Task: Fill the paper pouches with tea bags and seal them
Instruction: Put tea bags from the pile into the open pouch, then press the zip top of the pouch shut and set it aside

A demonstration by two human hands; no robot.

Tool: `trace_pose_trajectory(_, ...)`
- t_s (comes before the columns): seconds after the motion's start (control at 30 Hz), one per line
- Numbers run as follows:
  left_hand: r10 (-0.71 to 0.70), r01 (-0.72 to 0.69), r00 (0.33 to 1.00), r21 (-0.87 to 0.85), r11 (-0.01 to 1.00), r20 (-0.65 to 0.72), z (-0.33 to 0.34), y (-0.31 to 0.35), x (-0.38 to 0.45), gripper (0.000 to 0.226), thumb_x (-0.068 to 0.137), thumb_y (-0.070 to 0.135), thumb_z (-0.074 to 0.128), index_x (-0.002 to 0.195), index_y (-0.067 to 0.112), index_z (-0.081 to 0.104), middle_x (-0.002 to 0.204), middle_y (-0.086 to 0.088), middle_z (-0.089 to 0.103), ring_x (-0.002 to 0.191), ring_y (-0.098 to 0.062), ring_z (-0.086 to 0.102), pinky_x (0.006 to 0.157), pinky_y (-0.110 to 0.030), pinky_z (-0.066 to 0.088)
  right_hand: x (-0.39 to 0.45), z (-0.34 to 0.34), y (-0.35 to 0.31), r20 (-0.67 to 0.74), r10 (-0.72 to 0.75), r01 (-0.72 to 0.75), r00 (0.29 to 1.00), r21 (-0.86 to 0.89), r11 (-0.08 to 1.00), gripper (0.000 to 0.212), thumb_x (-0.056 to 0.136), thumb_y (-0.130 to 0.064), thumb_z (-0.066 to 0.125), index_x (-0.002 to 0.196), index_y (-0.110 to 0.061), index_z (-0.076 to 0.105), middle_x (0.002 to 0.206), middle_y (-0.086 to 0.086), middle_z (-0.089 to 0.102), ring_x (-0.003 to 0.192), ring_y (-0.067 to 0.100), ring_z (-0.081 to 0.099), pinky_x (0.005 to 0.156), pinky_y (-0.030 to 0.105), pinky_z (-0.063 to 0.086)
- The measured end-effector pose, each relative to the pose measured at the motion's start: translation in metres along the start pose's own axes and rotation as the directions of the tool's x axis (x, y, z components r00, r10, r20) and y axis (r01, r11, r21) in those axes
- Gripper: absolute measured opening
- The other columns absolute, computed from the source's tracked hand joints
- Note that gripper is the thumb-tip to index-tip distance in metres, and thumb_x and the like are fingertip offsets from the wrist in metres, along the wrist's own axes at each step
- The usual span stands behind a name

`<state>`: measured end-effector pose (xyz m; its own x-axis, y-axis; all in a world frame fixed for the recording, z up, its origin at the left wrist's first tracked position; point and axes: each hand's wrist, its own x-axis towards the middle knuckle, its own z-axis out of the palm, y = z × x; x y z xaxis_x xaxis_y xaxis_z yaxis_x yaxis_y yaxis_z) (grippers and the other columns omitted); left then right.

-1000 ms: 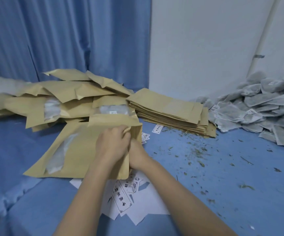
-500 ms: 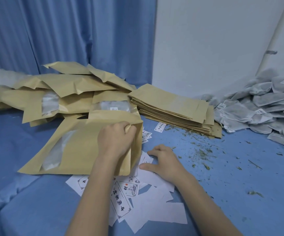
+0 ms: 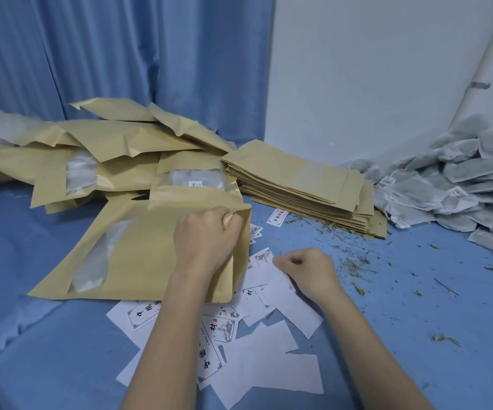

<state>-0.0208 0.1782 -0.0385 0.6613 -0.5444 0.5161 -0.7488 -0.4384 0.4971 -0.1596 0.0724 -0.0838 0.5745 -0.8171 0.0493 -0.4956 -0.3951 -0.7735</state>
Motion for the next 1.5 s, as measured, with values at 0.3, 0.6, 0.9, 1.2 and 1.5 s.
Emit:
trace_pose_trajectory(0.3, 0.019, -0.019, 1.000, 0.017, 1.000, -0.012, 0.002, 0.002, 0.000, 0.029, 0.087, 0.030, 0.047, 0.095, 0.018, 0.072, 0.087, -0.012, 0.070, 0.086, -0.036, 0.057, 0.069, -0.032, 0.040, 0.004, -0.018, 0.009, -0.137, 0.149, -0.101, 0.979, 0.307, 0.946, 0.013, 0.076, -0.022, 0.074, 0.087, -0.028, 0.069, 0.076, -0.007, 0.071, 0.075, 0.015, 0.068, 0.057, 0.019, 0.048)
trace_pose_trajectory(0.6, 0.021, -0.021, 1.000, 0.003, 1.000, -0.010, -0.003, 0.008, 0.002, 0.031, 0.088, 0.033, 0.045, 0.092, 0.018, 0.071, 0.085, -0.012, 0.068, 0.083, -0.035, 0.054, 0.065, -0.032, 0.035, -0.004, -0.029, -0.001, -0.360, -0.048, 0.264, 0.932, 0.581, 0.769, 0.017, 0.078, -0.020, 0.073, 0.073, -0.036, 0.071, 0.083, -0.015, 0.072, 0.086, 0.000, 0.066, 0.074, 0.013, 0.048)
trace_pose_trajectory(0.9, 0.038, -0.036, 0.999, -0.141, 0.989, 0.014, -0.024, 0.028, 0.009, 0.040, 0.088, 0.034, 0.047, 0.049, 0.026, 0.040, 0.052, 0.003, 0.040, 0.069, -0.029, 0.043, 0.054, -0.033, 0.025, -0.017, -0.027, -0.033, -0.264, -0.724, 0.766, 0.638, 0.119, 0.632, 0.022, 0.079, 0.002, 0.067, 0.075, -0.019, 0.069, 0.092, -0.009, 0.072, 0.107, 0.002, 0.061, 0.092, 0.013, 0.044)
trace_pose_trajectory(1.2, 0.221, -0.182, 0.972, -0.343, 0.922, 0.080, -0.044, 0.065, 0.010, 0.046, 0.087, 0.037, 0.049, 0.053, 0.007, 0.046, 0.050, -0.005, 0.047, 0.061, -0.021, 0.047, 0.059, -0.037, 0.035, -0.004, -0.046, -0.092, 0.206, -0.747, 0.637, 0.632, -0.687, 0.349, 0.016, 0.070, -0.004, 0.064, 0.085, -0.006, 0.070, 0.085, 0.011, 0.068, 0.077, 0.024, 0.064, 0.054, 0.025, 0.040)
trace_pose_trajectory(1.5, 0.307, -0.055, 0.929, -0.740, 0.670, 0.209, -0.083, 0.134, 0.031, 0.039, 0.082, 0.051, 0.060, 0.111, 0.025, 0.067, 0.106, 0.011, 0.068, 0.102, -0.002, 0.059, 0.095, -0.027, 0.042, -0.027, -0.134, -0.129, 0.295, -0.547, 0.598, 0.783, -0.596, 0.535, 0.064, 0.078, -0.037, 0.067, 0.133, -0.014, 0.044, 0.141, 0.008, 0.034, 0.129, 0.026, 0.031, 0.104, 0.044, 0.034)
